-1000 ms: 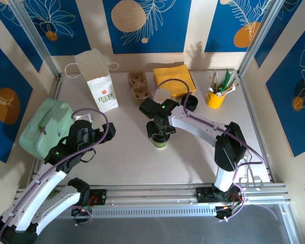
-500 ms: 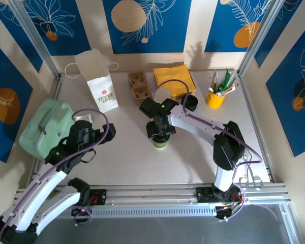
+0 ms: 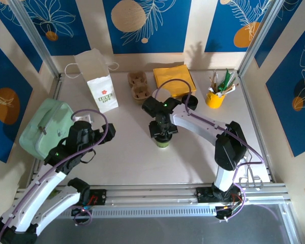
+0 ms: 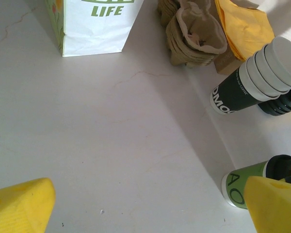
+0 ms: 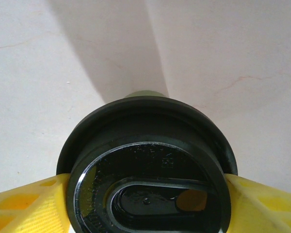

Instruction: Pack the takeout coffee

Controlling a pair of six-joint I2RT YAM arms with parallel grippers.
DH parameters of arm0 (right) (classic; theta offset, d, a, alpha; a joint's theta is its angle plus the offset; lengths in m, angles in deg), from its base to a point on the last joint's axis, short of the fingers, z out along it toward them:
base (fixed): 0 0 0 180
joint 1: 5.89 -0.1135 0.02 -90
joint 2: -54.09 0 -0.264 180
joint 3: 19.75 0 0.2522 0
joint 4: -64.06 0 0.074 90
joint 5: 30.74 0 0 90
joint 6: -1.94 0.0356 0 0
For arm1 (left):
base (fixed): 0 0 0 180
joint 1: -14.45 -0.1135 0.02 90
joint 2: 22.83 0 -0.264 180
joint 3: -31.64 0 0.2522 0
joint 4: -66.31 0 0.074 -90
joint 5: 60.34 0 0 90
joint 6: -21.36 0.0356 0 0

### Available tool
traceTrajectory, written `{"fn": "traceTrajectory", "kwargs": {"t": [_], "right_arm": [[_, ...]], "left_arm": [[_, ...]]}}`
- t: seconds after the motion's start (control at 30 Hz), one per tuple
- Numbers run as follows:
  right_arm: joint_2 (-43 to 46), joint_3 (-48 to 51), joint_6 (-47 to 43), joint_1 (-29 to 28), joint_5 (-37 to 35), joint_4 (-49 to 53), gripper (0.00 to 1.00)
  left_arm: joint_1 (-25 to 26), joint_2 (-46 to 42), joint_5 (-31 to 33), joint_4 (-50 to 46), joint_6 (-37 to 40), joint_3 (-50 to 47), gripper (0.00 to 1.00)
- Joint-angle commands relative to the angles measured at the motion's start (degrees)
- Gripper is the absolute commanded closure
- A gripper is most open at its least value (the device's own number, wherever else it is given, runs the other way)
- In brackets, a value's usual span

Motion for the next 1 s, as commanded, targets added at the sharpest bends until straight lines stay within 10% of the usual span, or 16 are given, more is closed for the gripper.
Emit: {"fn": "traceTrajectory", "kwargs": {"t": [0.0,0.97], "right_arm": [[3.66,1.57,-1.27,2.38,0.01,2.11,0.26],[9.01,5.50,-13.91,36.73,1.09,-5.03,0.28]], "left_arm": [[-0.61,-0.94,-0.02,-0.28,-0.44,-0.64,0.01],[-0.60,-0.55,-0.26,-0.24,-0.26,-0.47,0.01]]}}
